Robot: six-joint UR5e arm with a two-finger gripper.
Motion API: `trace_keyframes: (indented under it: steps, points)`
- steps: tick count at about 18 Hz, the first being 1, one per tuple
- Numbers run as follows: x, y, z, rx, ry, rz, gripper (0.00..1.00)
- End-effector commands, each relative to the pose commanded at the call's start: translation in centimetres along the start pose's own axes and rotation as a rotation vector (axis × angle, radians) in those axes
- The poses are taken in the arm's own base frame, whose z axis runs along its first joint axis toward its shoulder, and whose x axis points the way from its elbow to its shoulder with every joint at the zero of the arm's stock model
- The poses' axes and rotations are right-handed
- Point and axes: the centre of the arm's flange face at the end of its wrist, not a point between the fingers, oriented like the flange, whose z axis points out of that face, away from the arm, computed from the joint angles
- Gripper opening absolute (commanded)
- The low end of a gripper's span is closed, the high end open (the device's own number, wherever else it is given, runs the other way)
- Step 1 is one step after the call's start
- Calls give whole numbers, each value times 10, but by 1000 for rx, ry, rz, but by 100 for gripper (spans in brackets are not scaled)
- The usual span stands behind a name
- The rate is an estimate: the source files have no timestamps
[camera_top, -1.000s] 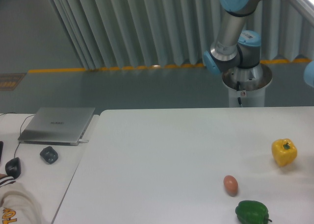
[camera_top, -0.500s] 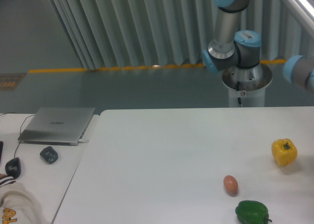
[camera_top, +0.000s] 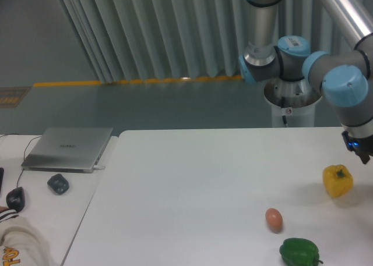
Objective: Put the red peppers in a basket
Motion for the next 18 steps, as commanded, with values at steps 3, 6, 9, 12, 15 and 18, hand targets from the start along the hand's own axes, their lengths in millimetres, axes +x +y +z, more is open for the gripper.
trace_keyframes:
  steps: [3,6,9,12,15,18]
  points:
    - [17,-18,-9,156,77,59,100]
    - [32,-33,-21,208,111,174,100]
    - [43,-45,-28,256,116,199,100]
    - [52,-59,-34,255,109,228,100]
    - [55,-67,-36,250,98,240,100]
    - [57,-67,-33,252,104,238,100]
